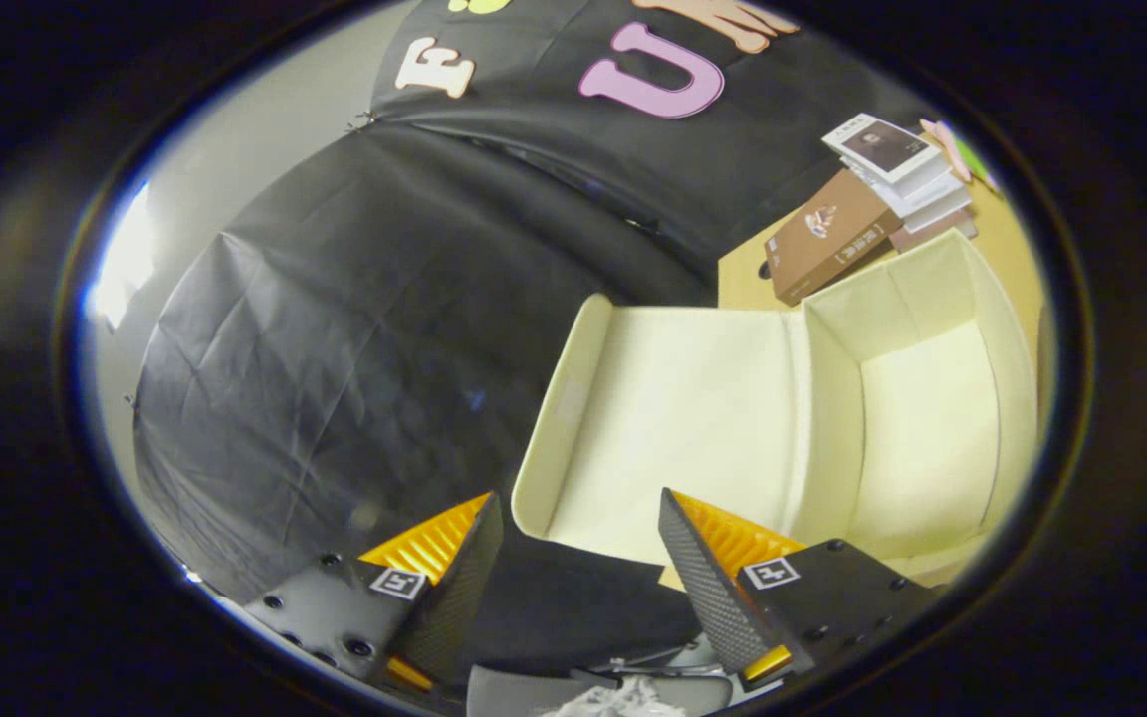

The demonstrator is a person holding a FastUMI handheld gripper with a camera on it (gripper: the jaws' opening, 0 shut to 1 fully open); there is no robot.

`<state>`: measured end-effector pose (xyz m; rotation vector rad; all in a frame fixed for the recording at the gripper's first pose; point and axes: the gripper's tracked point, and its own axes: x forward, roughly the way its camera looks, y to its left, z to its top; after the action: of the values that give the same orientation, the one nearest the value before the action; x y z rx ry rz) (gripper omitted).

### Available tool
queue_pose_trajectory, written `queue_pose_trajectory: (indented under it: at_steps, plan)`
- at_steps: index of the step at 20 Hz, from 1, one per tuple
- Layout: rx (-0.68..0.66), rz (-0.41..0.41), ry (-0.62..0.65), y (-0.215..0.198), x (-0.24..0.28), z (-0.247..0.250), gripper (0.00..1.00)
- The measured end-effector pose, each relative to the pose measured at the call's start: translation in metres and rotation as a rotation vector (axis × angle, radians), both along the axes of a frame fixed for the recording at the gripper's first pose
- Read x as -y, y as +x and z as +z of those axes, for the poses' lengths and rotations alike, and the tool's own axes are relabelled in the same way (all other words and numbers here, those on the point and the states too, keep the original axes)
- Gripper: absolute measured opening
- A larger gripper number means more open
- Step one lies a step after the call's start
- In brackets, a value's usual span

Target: Open the storage box then place both shoes into the box .Put the left shoe in first, then the right shoe, with the right side of both shoes facing outward in a uniform manner.

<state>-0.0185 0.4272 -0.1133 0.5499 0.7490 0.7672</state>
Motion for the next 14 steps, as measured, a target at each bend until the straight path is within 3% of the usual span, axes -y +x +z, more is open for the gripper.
queue_pose_trajectory:
  at_steps: [6,14]
  plan:
    - [0.039,-0.077,-0.056,0.028,0.046,0.004,0.99]
    - [0.073,-0.197,-0.211,0.055,0.154,0.018,0.99]
